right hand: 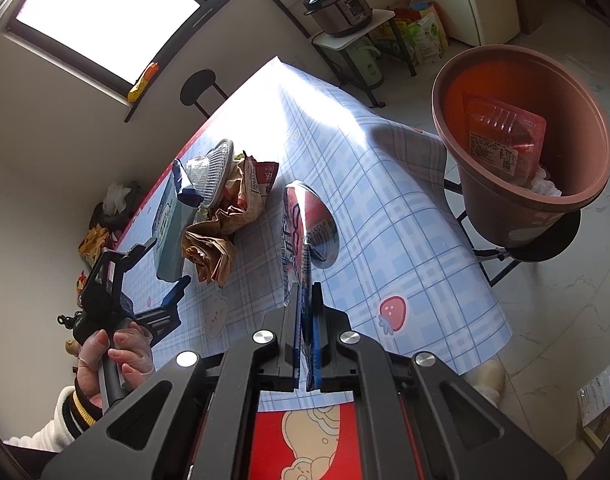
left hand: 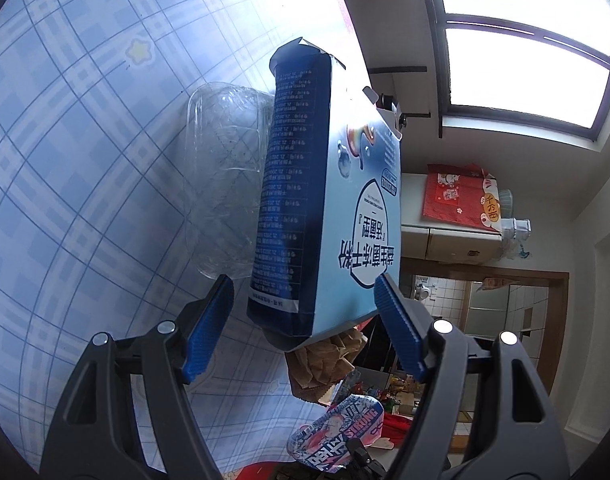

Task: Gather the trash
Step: 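Grasp the blue box with the left tool while the right holds the wrapper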

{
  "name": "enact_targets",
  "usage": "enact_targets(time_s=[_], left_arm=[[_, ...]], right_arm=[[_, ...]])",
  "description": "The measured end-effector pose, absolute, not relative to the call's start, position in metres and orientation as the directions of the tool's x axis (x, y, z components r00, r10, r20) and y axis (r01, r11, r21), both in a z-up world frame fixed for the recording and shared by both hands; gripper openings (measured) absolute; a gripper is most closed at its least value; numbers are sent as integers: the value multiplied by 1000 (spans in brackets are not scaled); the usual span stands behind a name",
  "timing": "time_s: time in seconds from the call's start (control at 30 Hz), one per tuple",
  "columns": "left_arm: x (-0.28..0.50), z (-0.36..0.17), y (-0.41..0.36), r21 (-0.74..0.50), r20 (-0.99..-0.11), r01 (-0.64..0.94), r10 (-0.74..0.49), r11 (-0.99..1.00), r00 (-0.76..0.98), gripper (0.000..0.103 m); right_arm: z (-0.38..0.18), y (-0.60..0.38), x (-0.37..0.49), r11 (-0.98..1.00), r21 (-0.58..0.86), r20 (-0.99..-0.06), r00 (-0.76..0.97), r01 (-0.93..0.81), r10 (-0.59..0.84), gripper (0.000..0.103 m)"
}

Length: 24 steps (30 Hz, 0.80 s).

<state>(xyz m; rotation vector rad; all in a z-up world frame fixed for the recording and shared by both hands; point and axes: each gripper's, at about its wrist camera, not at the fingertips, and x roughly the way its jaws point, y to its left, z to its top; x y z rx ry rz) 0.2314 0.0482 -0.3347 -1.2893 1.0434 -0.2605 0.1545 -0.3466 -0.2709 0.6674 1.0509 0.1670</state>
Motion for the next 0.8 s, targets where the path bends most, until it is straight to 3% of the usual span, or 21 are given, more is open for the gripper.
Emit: enact_targets(time_s=[0.13, 0.17, 0.37, 0.6, 0.8], left_arm=[[236, -338, 45, -864, -496, -384, -684, 326, 534, 71], [236, -339, 45, -863, -498, -385, -686, 328, 531, 65], [238, -332, 44, -867, -495, -360, -687, 346, 532, 56], [226, -295, 48, -862, -498, -237, -666, 448, 555, 42], [206, -254, 59, -814, -525, -150, -602, 561, 602, 38]], right_arm=[[-273, -348, 155, 791, 582, -749, 503, 188, 431, 6], [-273, -348, 155, 791, 582, -749, 503, 190, 431, 6], [-272, -347, 156, 789, 585, -747, 504, 188, 434, 6], [-268, -345, 161, 784, 596, -731, 521, 173, 441, 6], [-264, -344, 167, 772, 616, -706, 542, 153, 456, 6]])
